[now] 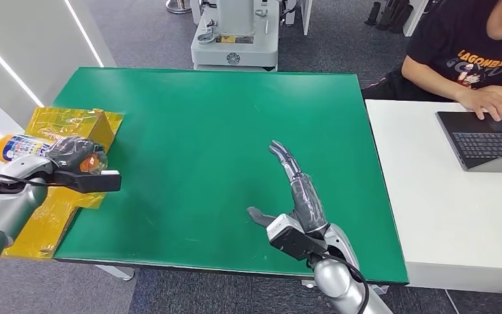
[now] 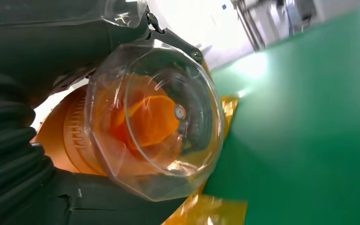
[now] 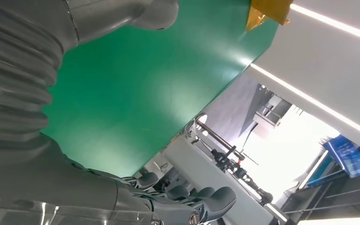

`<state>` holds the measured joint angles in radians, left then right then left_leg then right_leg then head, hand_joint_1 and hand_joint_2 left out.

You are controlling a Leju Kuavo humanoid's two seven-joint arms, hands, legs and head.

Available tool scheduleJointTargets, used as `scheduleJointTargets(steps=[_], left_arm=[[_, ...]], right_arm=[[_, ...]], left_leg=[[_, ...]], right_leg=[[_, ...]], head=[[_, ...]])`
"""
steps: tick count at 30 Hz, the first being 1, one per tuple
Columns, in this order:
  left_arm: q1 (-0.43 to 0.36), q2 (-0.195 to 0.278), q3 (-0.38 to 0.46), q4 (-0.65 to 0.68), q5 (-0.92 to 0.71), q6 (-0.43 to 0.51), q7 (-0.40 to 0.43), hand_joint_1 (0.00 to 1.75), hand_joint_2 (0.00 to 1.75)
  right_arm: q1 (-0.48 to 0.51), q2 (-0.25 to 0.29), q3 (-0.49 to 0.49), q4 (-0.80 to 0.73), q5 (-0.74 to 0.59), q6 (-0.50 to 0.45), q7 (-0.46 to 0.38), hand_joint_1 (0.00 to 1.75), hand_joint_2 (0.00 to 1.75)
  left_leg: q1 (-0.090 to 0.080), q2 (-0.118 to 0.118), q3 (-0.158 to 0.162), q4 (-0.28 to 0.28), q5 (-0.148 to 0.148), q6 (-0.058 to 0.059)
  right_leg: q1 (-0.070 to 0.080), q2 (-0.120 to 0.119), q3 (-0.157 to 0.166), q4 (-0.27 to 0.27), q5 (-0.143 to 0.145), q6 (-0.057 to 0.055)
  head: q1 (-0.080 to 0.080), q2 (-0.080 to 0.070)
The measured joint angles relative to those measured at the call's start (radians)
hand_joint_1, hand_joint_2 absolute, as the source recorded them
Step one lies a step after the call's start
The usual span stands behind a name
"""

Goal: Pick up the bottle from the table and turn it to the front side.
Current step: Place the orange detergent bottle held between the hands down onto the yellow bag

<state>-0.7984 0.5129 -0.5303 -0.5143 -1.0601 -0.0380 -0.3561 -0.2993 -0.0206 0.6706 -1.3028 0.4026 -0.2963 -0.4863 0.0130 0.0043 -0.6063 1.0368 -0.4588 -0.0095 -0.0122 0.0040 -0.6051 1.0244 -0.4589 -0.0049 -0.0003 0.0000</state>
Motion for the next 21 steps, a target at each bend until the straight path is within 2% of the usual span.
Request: scheduleJointTargets(steps=[11, 21], left_arm=[[-0.013, -0.01, -0.07, 0.098, -0.018, -0.076, -0.078, 1.75, 1.75], [-0.014, -0.086, -0.119, 0.12, -0.031, -0.048, -0.109, 1.75, 1.75]], right_arm=[[-0.008, 0.0, 0.0, 0.008, -0.021, -0.013, 0.0, 0.0, 1.75], [-0.007, 0.0, 0.004, -0.005, -0.043, -0.023, 0.002, 0.0, 1.75]], left_leg=[[0.0, 0.0, 0.0, 0.0, 0.0, 0.0], [0.0, 0.0, 0.0, 0.0, 0.0, 0.0]], right_leg=[[0.0, 0.0, 0.0, 0.0, 0.0, 0.0], [0.0, 0.0, 0.0, 0.0, 0.0, 0.0]], head=[[0.0, 0.0], [0.0, 0.0]])
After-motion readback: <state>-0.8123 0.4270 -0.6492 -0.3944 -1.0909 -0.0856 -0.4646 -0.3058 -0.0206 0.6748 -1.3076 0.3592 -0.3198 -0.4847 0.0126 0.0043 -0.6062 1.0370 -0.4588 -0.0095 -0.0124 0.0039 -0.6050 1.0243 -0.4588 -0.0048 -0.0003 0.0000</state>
